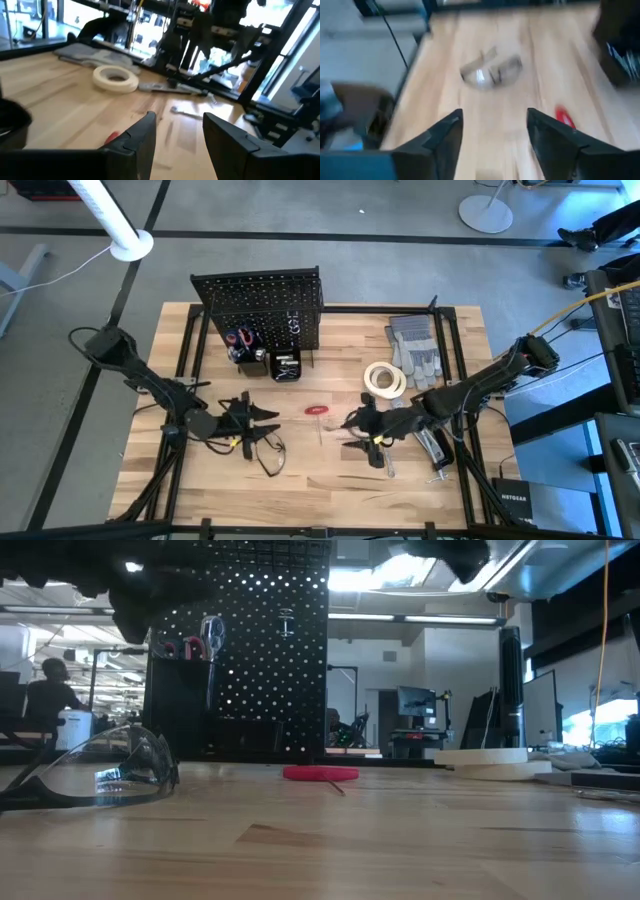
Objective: Hang tools onto peg board
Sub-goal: Put the C-clamp on the peg board
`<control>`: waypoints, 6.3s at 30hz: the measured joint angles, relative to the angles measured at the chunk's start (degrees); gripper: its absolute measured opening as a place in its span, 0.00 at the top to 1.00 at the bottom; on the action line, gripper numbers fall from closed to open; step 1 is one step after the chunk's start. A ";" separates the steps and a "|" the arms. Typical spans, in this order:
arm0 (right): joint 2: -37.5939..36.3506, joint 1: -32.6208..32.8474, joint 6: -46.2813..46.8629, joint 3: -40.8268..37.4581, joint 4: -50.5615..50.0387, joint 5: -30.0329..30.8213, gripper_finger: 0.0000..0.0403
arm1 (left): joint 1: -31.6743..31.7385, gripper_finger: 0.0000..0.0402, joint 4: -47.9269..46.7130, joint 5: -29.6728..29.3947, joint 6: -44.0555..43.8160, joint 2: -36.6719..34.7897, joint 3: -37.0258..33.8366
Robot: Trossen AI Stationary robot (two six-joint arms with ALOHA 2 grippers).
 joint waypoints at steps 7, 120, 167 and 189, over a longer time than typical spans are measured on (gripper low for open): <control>0.00 0.38 23.71 11.53 -31.75 -6.78 0.43 | 0.17 0.63 3.90 -0.28 -0.14 6.11 0.00; 6.73 4.72 7.96 7.27 -27.55 5.89 0.90 | 14.17 0.63 -37.55 22.27 10.31 6.75 30.80; 7.56 -2.27 -3.55 7.34 -13.64 -0.57 0.68 | 17.48 0.87 -40.42 29.16 19.30 16.39 35.58; -0.66 9.01 9.94 -7.16 0.77 17.48 0.61 | 16.71 0.87 -41.80 25.89 26.10 -9.80 38.42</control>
